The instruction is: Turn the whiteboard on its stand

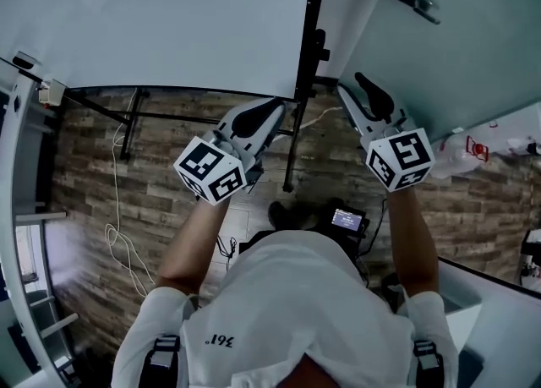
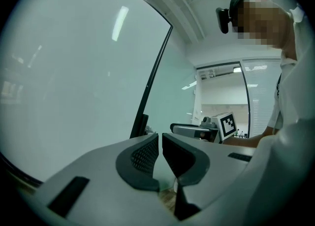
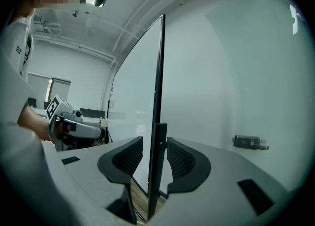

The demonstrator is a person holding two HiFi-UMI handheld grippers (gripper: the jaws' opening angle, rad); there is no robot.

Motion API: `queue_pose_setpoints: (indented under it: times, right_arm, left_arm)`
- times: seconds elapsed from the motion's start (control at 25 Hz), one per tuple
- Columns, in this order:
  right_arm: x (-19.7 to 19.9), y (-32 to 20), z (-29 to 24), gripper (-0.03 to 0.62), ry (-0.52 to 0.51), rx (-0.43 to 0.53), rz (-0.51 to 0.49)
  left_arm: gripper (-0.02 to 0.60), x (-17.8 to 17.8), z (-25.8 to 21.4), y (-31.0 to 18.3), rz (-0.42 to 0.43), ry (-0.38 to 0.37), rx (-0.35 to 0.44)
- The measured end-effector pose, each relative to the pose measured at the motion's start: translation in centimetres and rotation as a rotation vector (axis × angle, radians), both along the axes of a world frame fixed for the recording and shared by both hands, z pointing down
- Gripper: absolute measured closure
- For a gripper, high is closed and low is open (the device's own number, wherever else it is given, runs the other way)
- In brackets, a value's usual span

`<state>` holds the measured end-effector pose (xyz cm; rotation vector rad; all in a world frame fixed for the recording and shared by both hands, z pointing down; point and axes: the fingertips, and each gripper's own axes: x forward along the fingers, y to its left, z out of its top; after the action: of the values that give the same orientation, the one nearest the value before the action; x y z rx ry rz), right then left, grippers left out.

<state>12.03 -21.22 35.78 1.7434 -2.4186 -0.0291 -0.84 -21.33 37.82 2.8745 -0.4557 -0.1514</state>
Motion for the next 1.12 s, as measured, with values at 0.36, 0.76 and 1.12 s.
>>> queue_pose_setpoints:
  times: [0.36,0.76,1.12]
  right_arm:
    - [0.3,4.0,0.7,0.489,-0.049,-0.022,0.012]
    - [2.8,11.3,1.8,0.514,-0.097,-0.053,0.011]
    - [3.6,19.7,2.6,0.528,-0.140,-0.076,0.028]
  left_arm:
    - [0.551,1.0,0.7,3.0,0.006,-0.017,-0.034]
    - [0.551,2.2,1.0,9.6,-0.048,-0.008,-0.100]
    - [0.551,2.1,1.8,18.4,-0.049,-0.030,-0.127]
